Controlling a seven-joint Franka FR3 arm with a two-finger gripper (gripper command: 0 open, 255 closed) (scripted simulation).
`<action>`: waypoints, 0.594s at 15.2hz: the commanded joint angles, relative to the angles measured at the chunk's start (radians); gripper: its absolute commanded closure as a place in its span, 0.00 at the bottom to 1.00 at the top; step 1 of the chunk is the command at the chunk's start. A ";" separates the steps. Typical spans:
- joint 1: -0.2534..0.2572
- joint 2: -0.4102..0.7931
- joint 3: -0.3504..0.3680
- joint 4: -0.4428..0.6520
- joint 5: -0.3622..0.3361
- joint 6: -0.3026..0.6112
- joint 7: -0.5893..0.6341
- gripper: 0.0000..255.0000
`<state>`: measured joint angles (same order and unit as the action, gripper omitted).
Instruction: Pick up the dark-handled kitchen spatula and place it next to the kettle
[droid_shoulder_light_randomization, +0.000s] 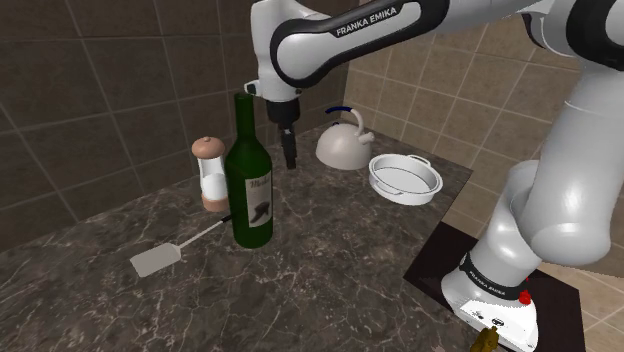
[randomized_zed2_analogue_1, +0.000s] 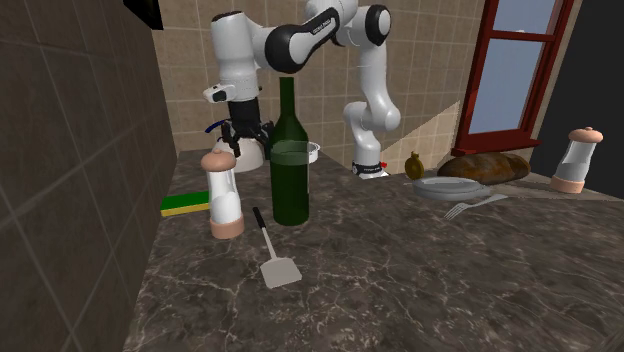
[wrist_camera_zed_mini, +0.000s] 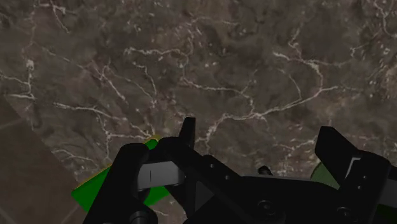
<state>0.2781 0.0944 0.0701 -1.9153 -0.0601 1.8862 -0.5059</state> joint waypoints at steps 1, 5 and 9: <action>0.017 0.053 0.017 0.052 -0.007 0.009 -0.033 0.00; 0.053 0.150 0.054 0.147 -0.025 0.026 -0.090 0.00; 0.094 0.243 0.089 0.242 -0.049 0.036 -0.144 0.00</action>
<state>0.3571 0.3074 0.1476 -1.6981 -0.1023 1.9189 -0.6404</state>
